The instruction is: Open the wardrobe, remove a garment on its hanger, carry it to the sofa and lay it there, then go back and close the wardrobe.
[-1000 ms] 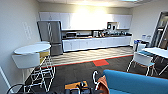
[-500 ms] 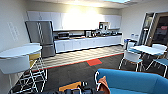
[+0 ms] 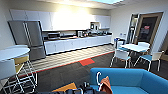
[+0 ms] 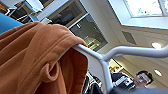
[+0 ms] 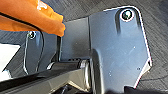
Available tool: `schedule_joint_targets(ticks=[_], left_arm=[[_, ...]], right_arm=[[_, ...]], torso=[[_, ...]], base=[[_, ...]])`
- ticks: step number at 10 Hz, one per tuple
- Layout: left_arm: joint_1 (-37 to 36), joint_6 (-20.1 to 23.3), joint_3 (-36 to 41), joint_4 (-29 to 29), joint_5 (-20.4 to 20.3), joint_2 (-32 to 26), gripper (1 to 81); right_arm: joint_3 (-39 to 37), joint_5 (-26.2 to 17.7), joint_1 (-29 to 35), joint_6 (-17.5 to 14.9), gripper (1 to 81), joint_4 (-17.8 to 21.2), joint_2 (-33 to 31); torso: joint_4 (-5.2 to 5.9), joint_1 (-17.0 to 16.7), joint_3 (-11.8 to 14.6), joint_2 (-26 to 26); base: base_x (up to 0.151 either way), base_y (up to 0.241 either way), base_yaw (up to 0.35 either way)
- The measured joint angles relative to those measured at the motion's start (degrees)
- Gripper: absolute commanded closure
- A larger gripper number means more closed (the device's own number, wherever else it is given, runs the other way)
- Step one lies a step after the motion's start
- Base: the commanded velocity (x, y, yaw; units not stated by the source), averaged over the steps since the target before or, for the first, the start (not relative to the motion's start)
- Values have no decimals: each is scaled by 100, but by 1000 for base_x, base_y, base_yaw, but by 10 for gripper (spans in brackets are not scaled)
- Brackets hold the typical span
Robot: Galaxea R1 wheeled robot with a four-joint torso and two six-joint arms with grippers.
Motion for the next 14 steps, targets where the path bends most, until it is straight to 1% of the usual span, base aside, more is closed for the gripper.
schedule_joint_targets(ticks=[3,5,7,9,10,12,14], left_arm=[[30,2,-7,1,41,5,811],[28,16,-49,4,218,155,811],[28,13,-368,1,254,374,811],[-20,13,-846,1,468,496,811],[-107,-6,-989,0,506,491,811],[-293,-59,-1161,-9,490,499,811],[-383,-72,-1281,-9,525,628,811]], right_arm=[[0,22,2,0,10,39,-2],[1,22,-11,0,10,50,-2],[1,24,-15,0,10,55,2],[1,27,-12,0,10,57,0],[1,22,-11,0,10,57,2],[1,30,5,0,10,57,2],[4,13,0,0,10,57,-2]], torso=[[0,-2,0,0],[0,0,0,0],[0,-2,0,0],[0,0,0,0],[0,0,0,0],[0,0,0,0],[0,0,0,0]], base=[[0,0,-243],[0,0,-244],[0,0,-245],[0,0,-246],[0,0,-246],[0,0,-246],[0,0,-196]])
